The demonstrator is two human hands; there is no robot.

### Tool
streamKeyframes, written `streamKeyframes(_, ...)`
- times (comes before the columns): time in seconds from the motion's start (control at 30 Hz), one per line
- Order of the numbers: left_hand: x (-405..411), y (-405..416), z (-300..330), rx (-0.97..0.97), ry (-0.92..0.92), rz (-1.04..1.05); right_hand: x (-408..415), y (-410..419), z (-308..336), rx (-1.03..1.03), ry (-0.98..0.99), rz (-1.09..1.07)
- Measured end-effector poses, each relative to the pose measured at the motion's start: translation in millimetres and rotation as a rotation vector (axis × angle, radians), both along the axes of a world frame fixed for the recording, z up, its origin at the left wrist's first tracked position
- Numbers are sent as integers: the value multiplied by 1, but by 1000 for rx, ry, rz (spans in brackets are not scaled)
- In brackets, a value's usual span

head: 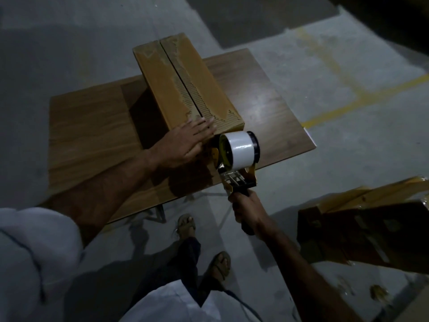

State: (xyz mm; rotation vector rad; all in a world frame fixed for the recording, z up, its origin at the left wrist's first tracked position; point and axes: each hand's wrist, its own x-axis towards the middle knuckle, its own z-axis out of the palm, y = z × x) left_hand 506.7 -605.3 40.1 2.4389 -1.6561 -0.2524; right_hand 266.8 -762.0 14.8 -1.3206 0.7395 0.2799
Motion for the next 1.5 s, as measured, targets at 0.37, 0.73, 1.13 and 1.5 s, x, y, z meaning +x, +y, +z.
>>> streamKeyframes(0.37, 26, 14, -1, 26, 38, -67, 6, -23, -5, -181, -98, -312)
streamKeyframes(0.73, 15, 37, -12, -246, 25, 138, 131, -87, -46, -994, 225, -155)
streamKeyframes(1.13, 13, 35, -37, -704, 113, 416, 154, -67, -26, -1376, -275, -318)
streamKeyframes(1.5, 14, 40, -49, -567, -227, 285, 178, -35, -39, -1594, -916, 287)
